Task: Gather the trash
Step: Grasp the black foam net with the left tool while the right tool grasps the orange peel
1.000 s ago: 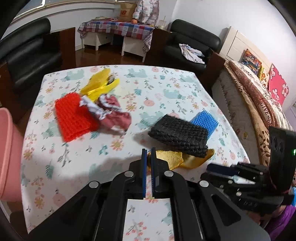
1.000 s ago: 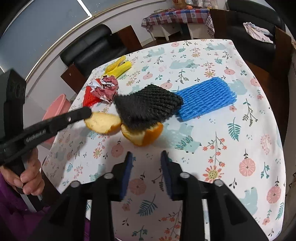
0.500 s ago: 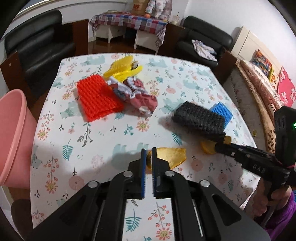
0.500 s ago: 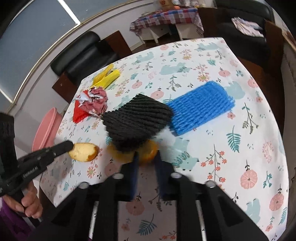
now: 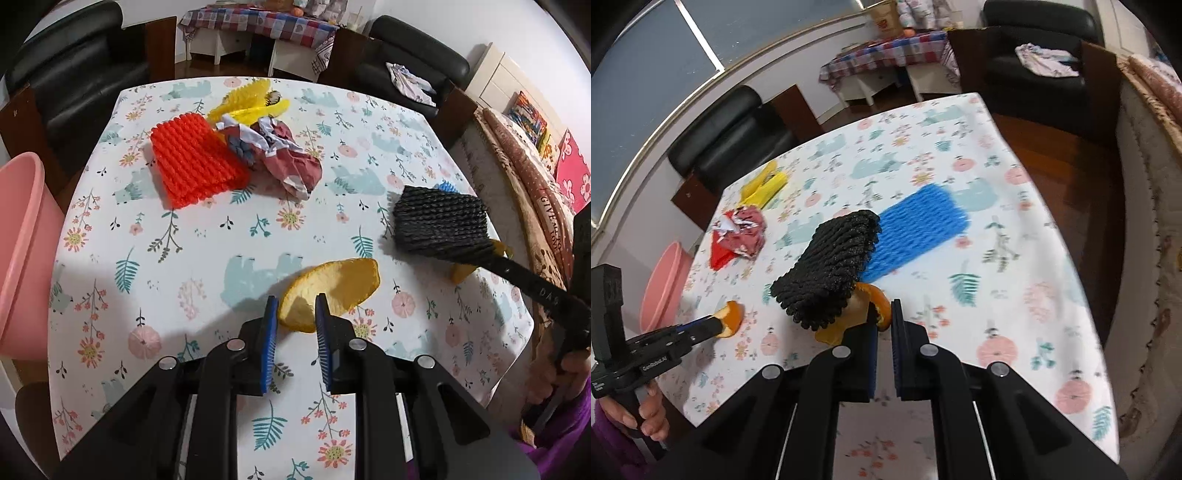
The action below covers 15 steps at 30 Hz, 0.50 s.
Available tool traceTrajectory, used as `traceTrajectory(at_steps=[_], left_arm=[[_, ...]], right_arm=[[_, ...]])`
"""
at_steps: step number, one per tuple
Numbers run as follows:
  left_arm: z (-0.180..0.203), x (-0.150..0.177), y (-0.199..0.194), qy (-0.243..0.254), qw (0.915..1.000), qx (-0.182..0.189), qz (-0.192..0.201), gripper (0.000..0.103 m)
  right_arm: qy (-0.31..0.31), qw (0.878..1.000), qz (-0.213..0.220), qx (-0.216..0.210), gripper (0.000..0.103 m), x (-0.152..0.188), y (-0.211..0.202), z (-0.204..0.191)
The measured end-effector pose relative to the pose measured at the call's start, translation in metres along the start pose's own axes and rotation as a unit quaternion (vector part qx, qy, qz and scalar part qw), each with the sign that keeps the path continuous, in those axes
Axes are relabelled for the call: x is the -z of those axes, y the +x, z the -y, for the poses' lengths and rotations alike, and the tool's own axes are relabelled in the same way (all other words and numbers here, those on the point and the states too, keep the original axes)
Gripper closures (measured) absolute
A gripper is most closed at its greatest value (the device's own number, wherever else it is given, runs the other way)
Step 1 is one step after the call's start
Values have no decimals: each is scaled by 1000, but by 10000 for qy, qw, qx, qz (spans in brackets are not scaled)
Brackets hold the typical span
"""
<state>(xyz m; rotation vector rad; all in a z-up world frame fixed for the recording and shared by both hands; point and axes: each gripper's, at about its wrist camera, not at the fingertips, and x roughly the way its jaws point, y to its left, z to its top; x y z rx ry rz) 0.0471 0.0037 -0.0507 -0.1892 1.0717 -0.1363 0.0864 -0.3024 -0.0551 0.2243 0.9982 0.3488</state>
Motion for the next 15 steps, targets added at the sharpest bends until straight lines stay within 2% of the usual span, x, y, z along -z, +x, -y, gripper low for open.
traceTrajectory(at_steps=[3, 6, 7, 8, 15], left_arm=[[0, 0, 0, 4, 10000, 64, 48, 83], [2, 0, -7, 53, 9996, 134, 262, 84], [3, 0, -10, 84, 9992, 135, 368, 94], [3, -1, -13, 118, 9988, 122, 460, 99], [5, -4, -35, 243, 9947, -17, 1002, 100]], right_arm=[[-28, 9999, 50, 97, 97, 1, -6, 4], [14, 9999, 138, 93, 97, 1, -12, 6], [26, 9998, 192, 45, 97, 0, -15, 5], [16, 9997, 225, 23, 97, -1, -16, 4], [-122, 9989, 455, 24, 97, -6, -30, -6]])
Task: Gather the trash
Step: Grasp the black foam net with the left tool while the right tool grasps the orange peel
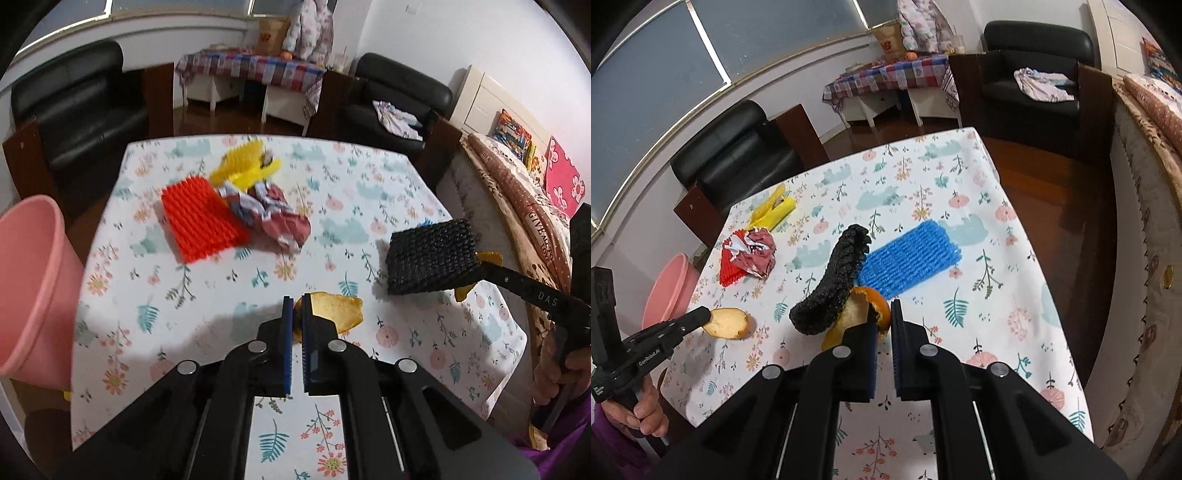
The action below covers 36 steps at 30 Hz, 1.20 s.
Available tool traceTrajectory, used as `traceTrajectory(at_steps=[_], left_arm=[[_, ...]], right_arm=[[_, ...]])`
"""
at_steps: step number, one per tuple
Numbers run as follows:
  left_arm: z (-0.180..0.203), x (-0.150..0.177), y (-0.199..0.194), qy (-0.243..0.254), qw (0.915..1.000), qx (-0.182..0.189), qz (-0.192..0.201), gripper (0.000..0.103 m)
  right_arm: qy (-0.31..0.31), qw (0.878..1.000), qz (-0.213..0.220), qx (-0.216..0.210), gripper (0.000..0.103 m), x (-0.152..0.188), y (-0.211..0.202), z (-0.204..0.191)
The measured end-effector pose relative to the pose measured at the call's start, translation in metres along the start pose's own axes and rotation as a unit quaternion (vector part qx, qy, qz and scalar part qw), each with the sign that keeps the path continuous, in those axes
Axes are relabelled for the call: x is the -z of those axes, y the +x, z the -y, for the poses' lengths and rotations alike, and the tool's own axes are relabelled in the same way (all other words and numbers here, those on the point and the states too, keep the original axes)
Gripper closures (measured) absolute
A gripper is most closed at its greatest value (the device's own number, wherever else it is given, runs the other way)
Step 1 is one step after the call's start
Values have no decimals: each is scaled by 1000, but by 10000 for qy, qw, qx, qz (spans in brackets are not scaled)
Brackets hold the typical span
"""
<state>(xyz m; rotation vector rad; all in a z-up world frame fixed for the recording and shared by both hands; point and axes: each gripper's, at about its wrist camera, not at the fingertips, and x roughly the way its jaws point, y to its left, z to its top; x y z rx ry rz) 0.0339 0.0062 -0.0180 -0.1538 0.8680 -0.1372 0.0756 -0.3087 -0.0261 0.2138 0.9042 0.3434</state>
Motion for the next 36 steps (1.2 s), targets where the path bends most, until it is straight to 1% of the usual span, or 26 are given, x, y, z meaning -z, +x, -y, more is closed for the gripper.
traceTrajectory(at_steps=[5, 9, 12, 16, 18, 20, 24, 26, 28, 30, 32, 34, 36], left_arm=[[-2, -3, -4, 40, 10000, -20, 88, 100], [-2, -5, 1, 94, 9999, -51, 54, 100], [-1, -5, 1, 112, 9999, 4, 77, 100], [-2, -7, 9, 150, 9998, -65, -86, 100], [-3, -9, 14, 77, 9997, 13, -242, 99], [-1, -10, 13, 110, 9996, 53, -249, 96], [3, -15, 8, 252, 9996, 63, -100, 83], [6, -19, 4, 258, 9995, 154, -35, 81], [13, -23, 2, 384, 9989, 256, 16, 75], [23, -27, 2, 558, 9975, 420, 58, 71], [40, -29, 4, 798, 9950, 598, 60, 71], [61, -29, 10, 1141, 9905, 768, -18, 70], [80, -25, 17, 1480, 9854, 830, -108, 70]], right_arm=[[23, 9999, 128, 62, 97, -3, -8, 2], [64, 9997, 193, 109, 97, -5, -12, 5], [81, 9995, 245, 154, 97, -7, -15, 7], [99, 9991, 322, 238, 97, -10, -20, 11], [103, 9989, 353, 278, 97, -11, -22, 14], [123, 9988, 361, 295, 97, -12, -22, 16], [138, 9989, 330, 292, 97, -11, -21, 21], [134, 9990, 316, 287, 97, -11, -21, 21], [137, 9991, 302, 274, 97, -11, -20, 22], [144, 9992, 274, 251, 97, -12, -19, 23], [153, 9993, 242, 228, 97, -11, -17, 24], [170, 9994, 207, 203, 97, -11, -15, 24], [172, 9995, 194, 178, 97, -12, -13, 23]])
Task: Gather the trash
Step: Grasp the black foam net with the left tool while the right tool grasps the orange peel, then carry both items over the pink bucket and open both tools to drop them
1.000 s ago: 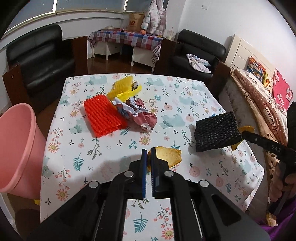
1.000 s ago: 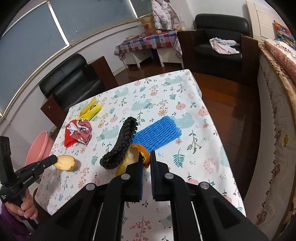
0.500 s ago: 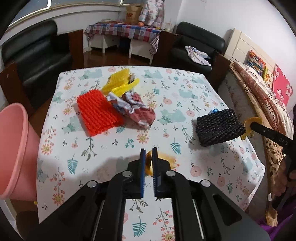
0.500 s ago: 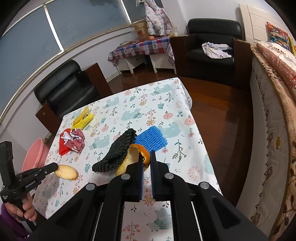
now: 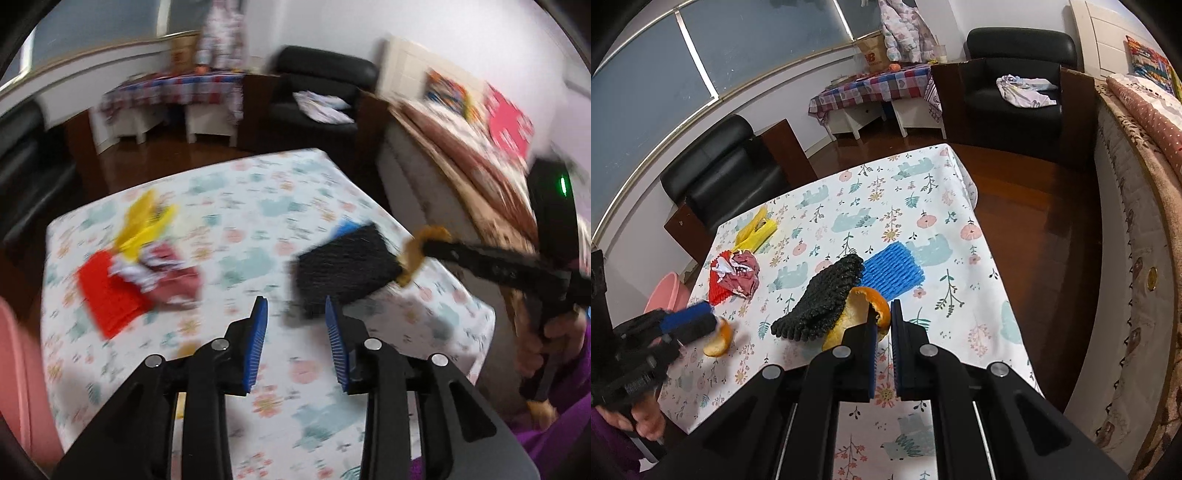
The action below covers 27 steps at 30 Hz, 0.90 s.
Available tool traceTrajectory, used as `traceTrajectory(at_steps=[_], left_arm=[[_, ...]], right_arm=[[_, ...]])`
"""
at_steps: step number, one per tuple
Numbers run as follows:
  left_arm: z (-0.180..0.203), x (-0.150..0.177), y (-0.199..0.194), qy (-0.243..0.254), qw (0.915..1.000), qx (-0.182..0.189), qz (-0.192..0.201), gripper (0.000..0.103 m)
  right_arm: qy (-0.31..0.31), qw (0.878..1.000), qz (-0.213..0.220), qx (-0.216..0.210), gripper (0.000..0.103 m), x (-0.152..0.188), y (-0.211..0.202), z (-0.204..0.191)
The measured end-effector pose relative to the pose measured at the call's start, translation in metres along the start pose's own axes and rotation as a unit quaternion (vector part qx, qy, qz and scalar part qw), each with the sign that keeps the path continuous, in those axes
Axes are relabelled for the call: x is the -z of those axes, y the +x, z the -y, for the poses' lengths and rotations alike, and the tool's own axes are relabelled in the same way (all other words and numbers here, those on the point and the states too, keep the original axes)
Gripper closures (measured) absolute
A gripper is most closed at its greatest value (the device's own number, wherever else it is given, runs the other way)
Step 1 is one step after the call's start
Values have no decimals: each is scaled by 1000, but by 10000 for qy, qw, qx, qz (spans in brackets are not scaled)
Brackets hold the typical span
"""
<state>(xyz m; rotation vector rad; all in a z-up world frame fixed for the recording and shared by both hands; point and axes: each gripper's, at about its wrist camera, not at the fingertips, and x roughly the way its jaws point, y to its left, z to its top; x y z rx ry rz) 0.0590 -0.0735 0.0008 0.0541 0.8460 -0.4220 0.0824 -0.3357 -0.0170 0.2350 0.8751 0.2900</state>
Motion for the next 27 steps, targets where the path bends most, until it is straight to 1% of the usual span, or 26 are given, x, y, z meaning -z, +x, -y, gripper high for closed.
traceTrajectory(at_steps=[2, 5, 9, 14, 18, 20, 21, 22, 27], left_arm=[[20, -1, 12, 442, 9990, -13, -92, 70], [43, 1, 30, 1061, 9940, -253, -102, 70], [51, 0, 47, 1350, 9896, -479, -113, 70], [52, -1, 64, 1576, 9864, -460, -104, 70], [52, -1, 65, 1598, 9862, -413, 98, 71], [51, -3, 65, 1594, 9862, -408, 180, 82], [50, -3, 64, 1561, 9867, -402, 204, 89], [48, -5, 62, 1465, 9882, -383, 253, 92], [31, -15, 48, 845, 9954, -184, 401, 94]], right_arm=[[-28, 10000, 20, -33, 97, -2, 0, -2], [-102, 9999, 80, -75, 97, -6, -2, -6], [-164, 9998, 61, -106, 97, -10, 0, -10], [-195, 9998, -2, -101, 97, -11, 4, -12], [-145, 9999, -29, -72, 97, -12, 6, -10], [-135, 9999, -22, -59, 97, -13, 6, -10], [-136, 9999, -15, -48, 97, -13, 6, -10], [-139, 9999, -2, -27, 97, -13, 5, -10], [-130, 9999, 76, 50, 97, -13, -3, -11]])
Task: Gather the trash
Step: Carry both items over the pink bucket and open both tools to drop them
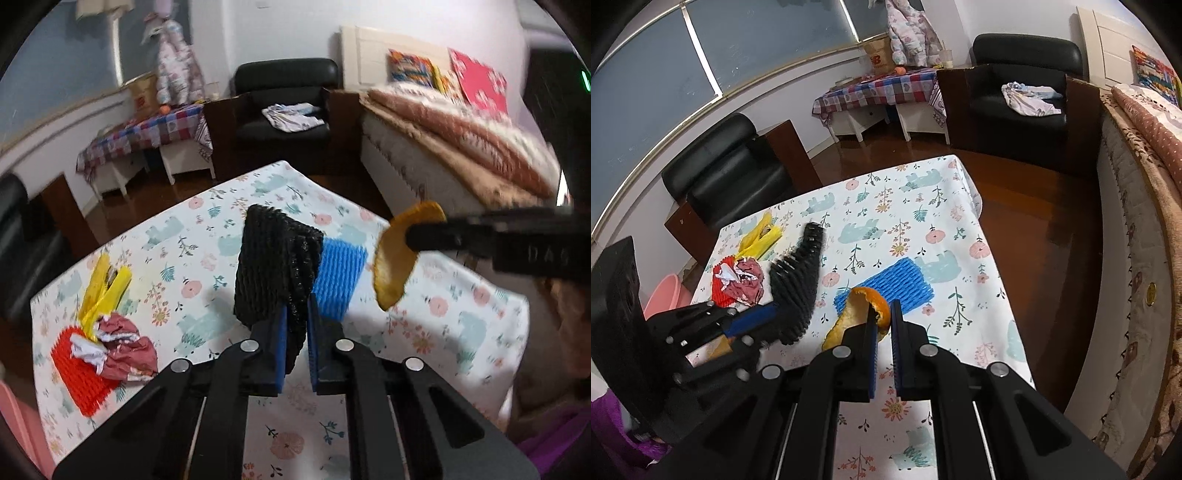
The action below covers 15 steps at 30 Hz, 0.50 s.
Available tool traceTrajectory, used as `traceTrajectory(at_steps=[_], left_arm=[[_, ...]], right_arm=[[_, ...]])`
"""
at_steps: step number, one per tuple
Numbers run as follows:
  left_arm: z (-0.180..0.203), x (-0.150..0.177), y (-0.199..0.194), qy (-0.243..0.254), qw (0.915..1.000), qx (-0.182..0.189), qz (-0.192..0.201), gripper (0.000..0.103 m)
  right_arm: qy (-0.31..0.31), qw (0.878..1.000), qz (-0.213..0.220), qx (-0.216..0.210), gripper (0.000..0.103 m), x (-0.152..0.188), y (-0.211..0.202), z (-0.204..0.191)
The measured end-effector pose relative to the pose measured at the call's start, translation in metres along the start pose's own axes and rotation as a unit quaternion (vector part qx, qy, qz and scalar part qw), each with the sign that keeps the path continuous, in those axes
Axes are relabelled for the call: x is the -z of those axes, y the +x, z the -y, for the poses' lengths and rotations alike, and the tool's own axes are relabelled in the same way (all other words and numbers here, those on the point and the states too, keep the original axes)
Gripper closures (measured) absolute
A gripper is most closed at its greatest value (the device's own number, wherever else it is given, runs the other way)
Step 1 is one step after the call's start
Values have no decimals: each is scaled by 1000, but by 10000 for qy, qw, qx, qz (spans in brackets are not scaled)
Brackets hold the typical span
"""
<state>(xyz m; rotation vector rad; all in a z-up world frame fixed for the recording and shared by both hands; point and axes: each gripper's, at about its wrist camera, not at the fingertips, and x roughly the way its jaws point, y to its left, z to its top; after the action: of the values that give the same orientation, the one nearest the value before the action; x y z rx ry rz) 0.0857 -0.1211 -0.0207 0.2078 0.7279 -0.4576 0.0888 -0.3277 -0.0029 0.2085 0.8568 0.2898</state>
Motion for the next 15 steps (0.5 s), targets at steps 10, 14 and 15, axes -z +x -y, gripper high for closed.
traceTrajectory(at_steps=[10, 14, 15], left_arm=[[-50, -3, -69, -1350, 9895, 251, 452, 94], [-74, 6, -106, -1704, 9831, -90, 666, 94], [-79, 8, -114, -1750, 9818, -207, 712, 94]], right_arm=[[-83, 9997, 194, -111, 97, 3, -15, -19], [-205, 9991, 237, -293, 97, 2, -17, -37], [-255, 9988, 244, -332, 97, 2, -16, -42]])
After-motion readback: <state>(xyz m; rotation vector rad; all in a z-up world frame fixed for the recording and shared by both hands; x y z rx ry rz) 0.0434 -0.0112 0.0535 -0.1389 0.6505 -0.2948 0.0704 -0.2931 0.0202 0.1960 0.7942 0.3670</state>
